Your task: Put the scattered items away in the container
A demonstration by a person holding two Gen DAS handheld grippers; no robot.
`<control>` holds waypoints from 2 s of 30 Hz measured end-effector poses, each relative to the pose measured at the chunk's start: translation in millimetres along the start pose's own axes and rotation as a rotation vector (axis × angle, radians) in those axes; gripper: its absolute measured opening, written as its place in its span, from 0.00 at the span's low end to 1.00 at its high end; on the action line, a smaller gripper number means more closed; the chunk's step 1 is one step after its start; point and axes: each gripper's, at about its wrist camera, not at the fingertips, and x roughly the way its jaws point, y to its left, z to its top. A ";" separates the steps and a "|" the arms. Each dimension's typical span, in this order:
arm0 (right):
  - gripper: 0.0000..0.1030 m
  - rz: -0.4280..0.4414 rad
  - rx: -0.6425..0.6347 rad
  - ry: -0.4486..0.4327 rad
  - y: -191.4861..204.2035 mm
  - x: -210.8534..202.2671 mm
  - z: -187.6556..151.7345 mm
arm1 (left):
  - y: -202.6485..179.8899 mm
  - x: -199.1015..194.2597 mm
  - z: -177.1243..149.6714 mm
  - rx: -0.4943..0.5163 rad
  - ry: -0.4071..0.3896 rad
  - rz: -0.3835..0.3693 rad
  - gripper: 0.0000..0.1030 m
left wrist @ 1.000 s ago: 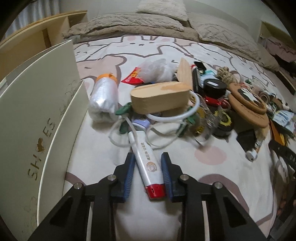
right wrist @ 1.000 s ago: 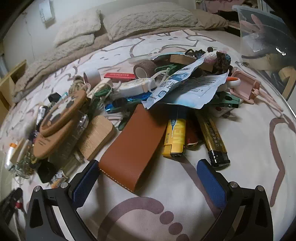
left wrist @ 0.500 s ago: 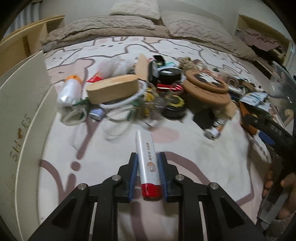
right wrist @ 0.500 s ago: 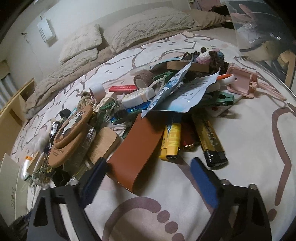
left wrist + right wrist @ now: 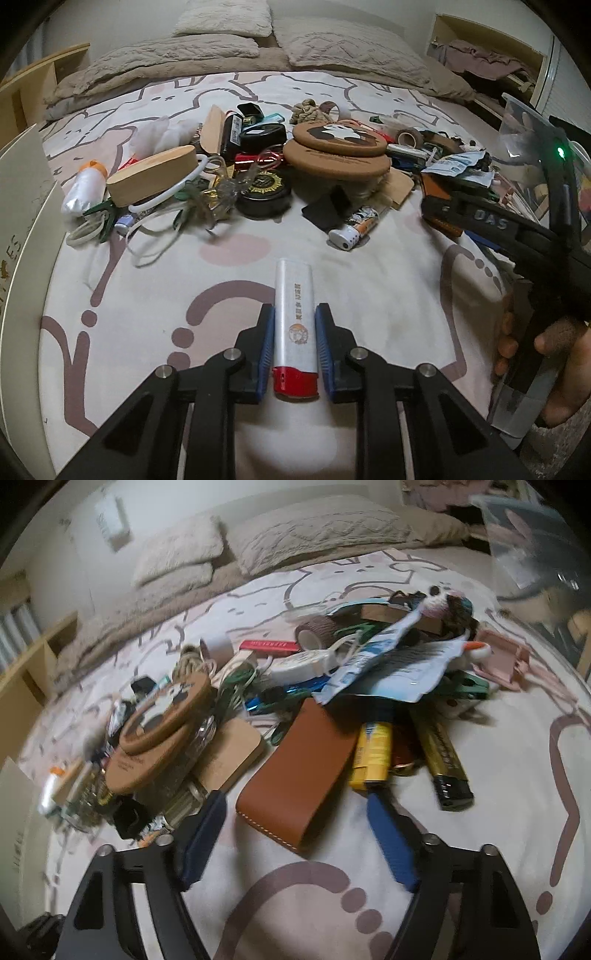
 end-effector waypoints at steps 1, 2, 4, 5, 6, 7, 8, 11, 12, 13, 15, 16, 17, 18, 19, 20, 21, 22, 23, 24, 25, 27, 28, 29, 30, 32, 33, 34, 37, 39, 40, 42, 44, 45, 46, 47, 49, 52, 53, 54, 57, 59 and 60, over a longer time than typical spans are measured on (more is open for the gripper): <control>0.82 -0.016 -0.012 0.007 2.3 2.3 0.0 | -0.7 0.3 -0.4 0.002 0.000 0.003 0.22; 0.82 -0.028 -0.020 0.012 3.2 4.2 -0.1 | -1.1 0.5 -0.6 0.003 -0.001 0.005 0.22; 0.82 -0.039 -0.025 0.016 3.2 6.7 -0.4 | -1.3 0.7 -0.8 0.003 -0.001 0.005 0.22; 0.82 -0.037 -0.022 0.016 2.1 7.1 -0.5 | -1.4 0.7 -0.8 0.003 -0.001 0.005 0.22; 0.82 -0.030 -0.017 0.014 0.5 6.5 -0.5 | -1.3 0.6 -0.8 0.003 -0.001 0.006 0.22; 0.82 -0.020 -0.010 0.010 -1.6 5.5 -0.8 | -1.3 0.6 -0.8 0.002 -0.001 0.007 0.22; 0.82 -0.005 0.002 0.006 -4.7 4.5 -0.9 | -1.2 0.7 -0.8 0.002 -0.002 0.009 0.22; 0.79 0.027 0.027 0.004 -10.4 1.2 -1.5 | -2.6 1.1 -2.3 0.007 -0.003 0.017 0.22; 0.74 0.024 0.030 0.004 -11.9 -0.1 -1.8 | -3.5 1.7 -2.6 0.015 -0.003 0.021 0.22; 0.71 0.022 0.033 0.002 -13.2 -1.4 -2.3 | -3.6 2.2 -2.6 0.018 -0.002 0.022 0.22; 0.64 0.021 0.043 -0.003 -16.0 -4.0 -3.5 | -1.5 2.8 -2.0 0.007 -0.001 0.017 0.22; 0.61 0.019 0.048 -0.006 -17.5 -5.0 -4.0 | 0.0 3.0 -1.5 -0.002 0.000 0.011 0.24; 0.59 0.021 0.055 -0.008 -19.1 -5.8 -4.5 | 1.7 3.2 -1.2 -0.012 0.001 0.000 0.27; 0.54 0.023 0.064 -0.012 -21.2 -6.6 -5.1 | 3.0 3.1 -1.1 -0.021 0.002 -0.013 0.36; 0.50 0.024 0.073 -0.014 -23.2 -7.7 -5.9 | 3.7 2.9 -1.1 -0.030 0.002 -0.025 0.49; 0.50 0.030 0.081 -0.016 -25.1 -9.1 -6.8 | 3.8 2.4 -1.0 -0.037 0.001 -0.030 0.55; 0.50 0.041 0.086 -0.017 -26.9 -10.8 -7.7 | 3.7 1.9 -1.1 -0.040 0.000 -0.026 0.64; 0.50 0.046 0.089 -0.018 -27.7 -12.0 -8.1 | 3.0 1.9 -1.2 -0.037 -0.001 -0.015 0.67; 0.50 0.049 0.086 -0.017 -27.8 -13.4 -8.9 | 2.1 2.3 -1.4 -0.031 -0.001 -0.002 0.67; 0.50 0.050 0.079 -0.015 -27.4 -15.0 -10.0 | 1.6 2.8 -1.6 -0.026 0.001 0.006 0.67; 0.50 0.050 0.073 -0.015 -26.8 -16.5 -11.2 | 1.2 3.2 -1.9 -0.023 0.001 0.008 0.67; 0.50 0.052 0.065 -0.014 -25.7 -20.4 -14.9 | 0.3 3.0 -2.1 -0.022 0.003 0.010 0.74; 0.50 0.055 0.062 -0.012 -25.3 -21.7 -16.5 | -0.1 3.1 -2.2 -0.023 0.007 0.007 0.86; 0.50 0.057 0.056 -0.009 -24.3 -23.4 -18.4 | -0.5 3.4 -2.4 -0.023 0.011 0.004 0.91; 0.50 0.059 0.048 -0.007 -22.8 -25.3 -20.7 | -1.2 3.6 -2.9 -0.022 0.014 0.005 0.96; 0.50 0.061 0.033 -0.003 -20.0 -28.5 -24.9 | -3.8 4.6 -3.8 -0.013 0.018 0.020 0.96; 0.50 0.062 0.025 0.000 -18.2 -30.4 -27.6 | -5.3 5.2 -4.2 -0.006 0.020 0.029 0.96; 0.50 0.063 0.017 0.001 -16.4 -32.2 -30.0 | -6.5 5.9 -4.5 0.001 0.021 0.037 0.96; 0.50 0.066 -0.007 0.007 -11.0 -37.8 -37.4 | -8.6 7.7 -5.4 0.018 0.025 0.056 0.96; 0.50 0.072 -0.017 0.010 -9.1 -41.6 -42.4 | -8.1 7.9 -6.7 0.027 0.020 0.051 0.96; 0.50 0.075 -0.022 0.012 -8.2 -43.8 -45.1 | -7.4 7.8 -7.0 0.031 0.021 0.045 0.96; 0.50 0.082 -0.035 0.017 -6.1 -48.0 -50.3 | -5.4 7.0 -7.1 0.036 0.026 0.029 0.96; 0.50 0.086 -0.055 0.021 -2.4 -52.3 -56.2 | -2.6 5.4 -6.6 0.027 0.028 0.012 0.96; 0.50 0.087 -0.065 0.024 -0.7 -54.5 -59.2 | -0.7 4.6 -6.4 0.013 0.027 0.002 0.96; 0.50 0.089 -0.076 0.026 0.9 -56.8 -62.5 | 1.8 3.6 -6.1 -0.004 0.025 -0.011 0.96; 0.50 0.091 -0.091 0.030 3.2 -59.1 -65.8 | 4.0 2.6 -5.7 -0.021 0.023 -0.023 0.96; 0.50 0.094 -0.118 0.036 6.9 -62.6 -71.1 | 7.8 1.2 -4.5 -0.050 0.021 -0.036 0.96; 0.50 0.102 -0.154 0.044 10.1 -68.0 -78.4 | 13.3 0.1 -2.4 -0.091 0.020 -0.051 0.96; 0.50 0.104 -0.161 0.045 11.0 -69.8 -80.6 | 14.5 -0.2 -1.9 -0.100 0.020 -0.056 0.96; 0.50 0.105 -0.166 0.045 12.0 -71.5 -82.8 | 15.0 -0.7 -1.5 -0.106 0.019 -0.057 0.94; 0.50 0.100 -0.180 0.038 13.7 -74.6 -86.6 | 14.2 -1.7 -1.5 -0.096 0.013 -0.031 0.85; 0.50 0.095 -0.183 0.032 14.8 -75.3 -87.0 | 12.9 -1.1 -1.9 -0.073 0.011 -0.002 0.78; 0.51 0.097 -0.178 0.029 14.8 -75.3 -86.7 | 12.0 -0.8 -2.0 -0.062 0.009 0.013 0.75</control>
